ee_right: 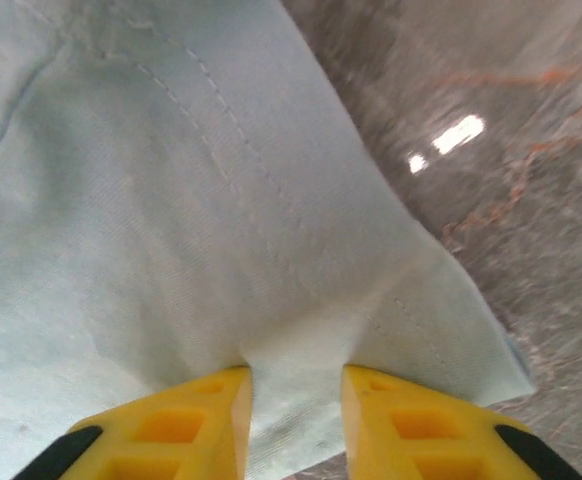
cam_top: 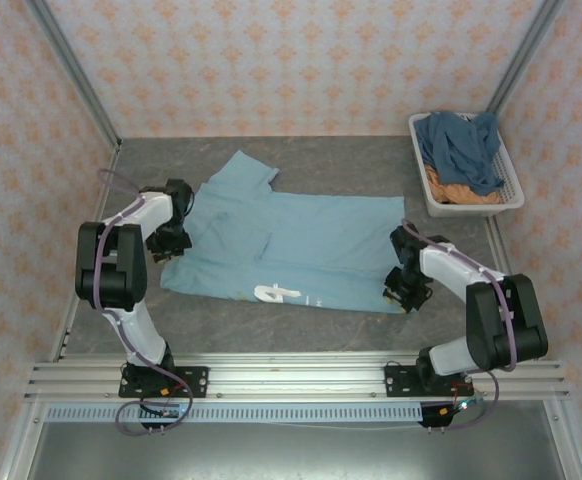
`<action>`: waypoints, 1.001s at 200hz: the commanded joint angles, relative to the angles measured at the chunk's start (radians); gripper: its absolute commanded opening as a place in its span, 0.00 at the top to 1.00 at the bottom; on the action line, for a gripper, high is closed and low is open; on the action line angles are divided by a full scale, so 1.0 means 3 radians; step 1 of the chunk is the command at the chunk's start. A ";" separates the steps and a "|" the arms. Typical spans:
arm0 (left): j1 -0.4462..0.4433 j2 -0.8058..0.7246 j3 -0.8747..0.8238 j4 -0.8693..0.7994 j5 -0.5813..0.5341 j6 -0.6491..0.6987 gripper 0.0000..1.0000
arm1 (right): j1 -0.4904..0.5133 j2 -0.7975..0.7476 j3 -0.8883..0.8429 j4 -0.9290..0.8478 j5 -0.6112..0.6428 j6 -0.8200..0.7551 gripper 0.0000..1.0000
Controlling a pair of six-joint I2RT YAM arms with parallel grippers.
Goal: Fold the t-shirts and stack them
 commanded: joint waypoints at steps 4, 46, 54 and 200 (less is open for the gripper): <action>-0.0031 -0.0539 0.0002 -0.0275 -0.0167 -0.0042 0.59 | -0.0024 -0.0214 0.0185 -0.0278 0.0249 -0.0124 0.64; -0.0148 -0.1019 -0.0293 -0.0309 0.0654 -0.0549 0.60 | -0.0024 -0.0552 0.0235 -0.0258 0.0110 -0.0051 0.60; -0.0160 -0.1047 -0.0377 -0.0221 0.0850 -0.0651 0.63 | -0.0024 -0.0559 0.0213 -0.0173 0.0057 -0.0031 0.62; 0.0196 -0.0758 -0.1337 0.0124 0.0639 -0.1157 0.75 | 0.0287 0.0552 0.0191 0.0013 0.0087 0.0592 0.74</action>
